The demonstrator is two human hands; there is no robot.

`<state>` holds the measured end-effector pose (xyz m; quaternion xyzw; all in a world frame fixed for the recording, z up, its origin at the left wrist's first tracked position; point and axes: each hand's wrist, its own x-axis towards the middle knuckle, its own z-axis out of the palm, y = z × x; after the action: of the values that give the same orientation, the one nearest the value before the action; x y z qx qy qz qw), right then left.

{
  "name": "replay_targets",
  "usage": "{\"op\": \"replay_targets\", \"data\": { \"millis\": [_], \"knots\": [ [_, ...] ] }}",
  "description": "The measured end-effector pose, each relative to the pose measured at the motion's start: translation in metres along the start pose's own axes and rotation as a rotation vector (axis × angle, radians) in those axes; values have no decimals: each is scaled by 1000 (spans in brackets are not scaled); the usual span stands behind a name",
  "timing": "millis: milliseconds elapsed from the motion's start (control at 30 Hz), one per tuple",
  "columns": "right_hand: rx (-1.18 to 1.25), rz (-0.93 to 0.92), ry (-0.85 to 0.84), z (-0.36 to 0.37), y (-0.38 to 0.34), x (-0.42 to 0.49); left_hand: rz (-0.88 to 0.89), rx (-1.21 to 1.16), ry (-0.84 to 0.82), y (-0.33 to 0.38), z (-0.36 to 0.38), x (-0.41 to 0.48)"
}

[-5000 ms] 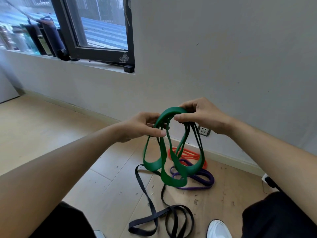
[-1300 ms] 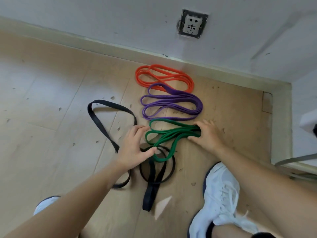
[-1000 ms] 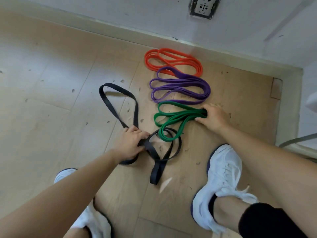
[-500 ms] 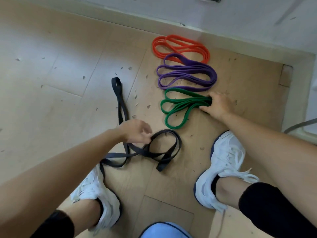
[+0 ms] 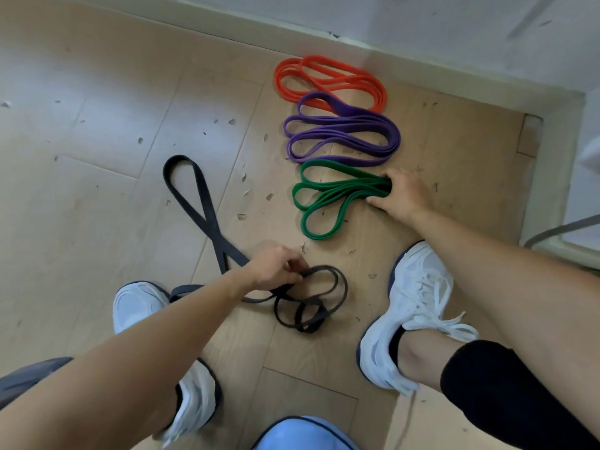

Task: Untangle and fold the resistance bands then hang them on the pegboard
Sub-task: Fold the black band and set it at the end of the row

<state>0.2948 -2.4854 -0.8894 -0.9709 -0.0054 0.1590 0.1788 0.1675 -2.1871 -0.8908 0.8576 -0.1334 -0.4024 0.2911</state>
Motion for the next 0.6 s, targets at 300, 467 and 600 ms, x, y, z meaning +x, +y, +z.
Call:
{"op": "replay_targets", "data": {
  "millis": [300,467,600],
  "knots": [
    [101,-1,-13,5,13,-4,-54,-240,559,23,-15,28],
    [8,-18,-44,6,11,-9,-18,243,459,28,-17,45],
    [-69,-83,45,8,1,-21,-57,372,423,22,-24,41]
  ]
}}
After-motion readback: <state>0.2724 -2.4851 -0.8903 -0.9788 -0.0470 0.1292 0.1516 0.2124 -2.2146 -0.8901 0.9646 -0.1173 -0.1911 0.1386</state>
